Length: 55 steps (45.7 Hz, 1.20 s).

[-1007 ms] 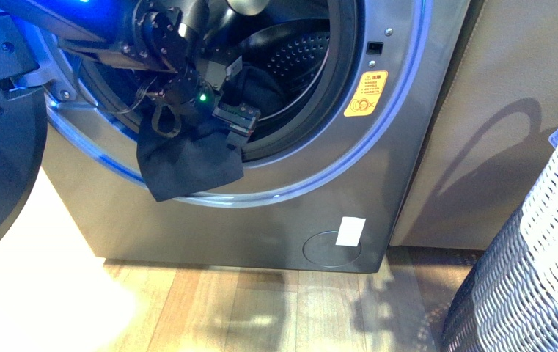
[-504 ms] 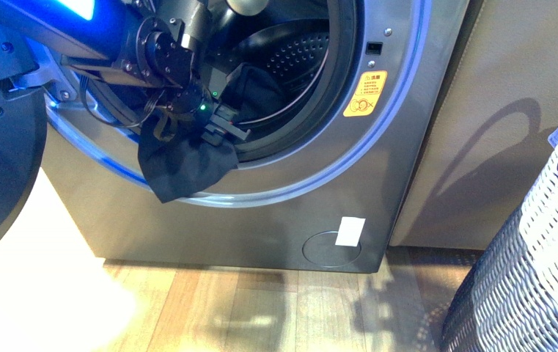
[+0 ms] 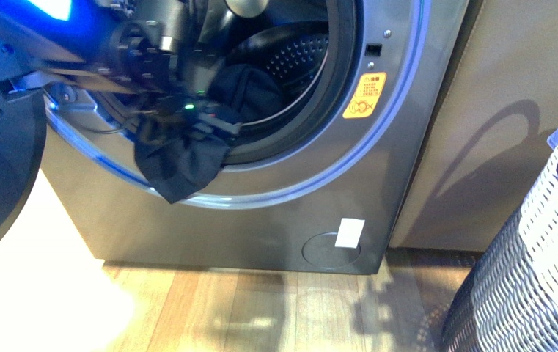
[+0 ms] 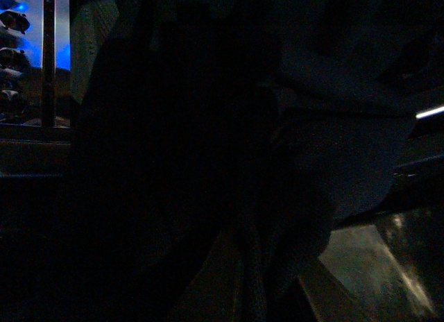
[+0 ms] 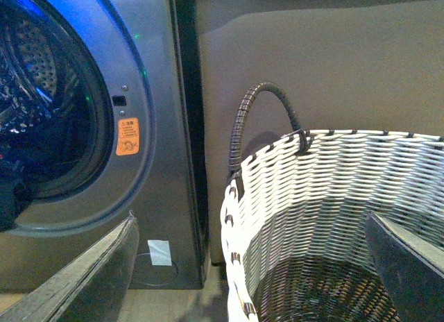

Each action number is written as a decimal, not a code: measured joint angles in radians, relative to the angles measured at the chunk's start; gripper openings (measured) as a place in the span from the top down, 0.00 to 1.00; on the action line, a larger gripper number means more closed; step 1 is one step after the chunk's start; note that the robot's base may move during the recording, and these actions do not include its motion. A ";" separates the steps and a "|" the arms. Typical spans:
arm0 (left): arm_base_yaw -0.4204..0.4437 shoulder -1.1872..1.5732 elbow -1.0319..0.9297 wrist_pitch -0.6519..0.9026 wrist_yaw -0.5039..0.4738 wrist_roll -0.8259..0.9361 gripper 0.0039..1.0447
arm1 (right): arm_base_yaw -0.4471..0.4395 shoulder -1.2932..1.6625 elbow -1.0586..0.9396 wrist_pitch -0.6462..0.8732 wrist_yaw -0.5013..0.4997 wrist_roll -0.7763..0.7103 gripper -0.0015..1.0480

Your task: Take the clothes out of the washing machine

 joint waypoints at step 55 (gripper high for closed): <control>-0.113 -0.861 -0.592 0.183 0.270 -0.051 0.94 | 0.000 0.000 0.000 0.000 0.000 0.000 0.07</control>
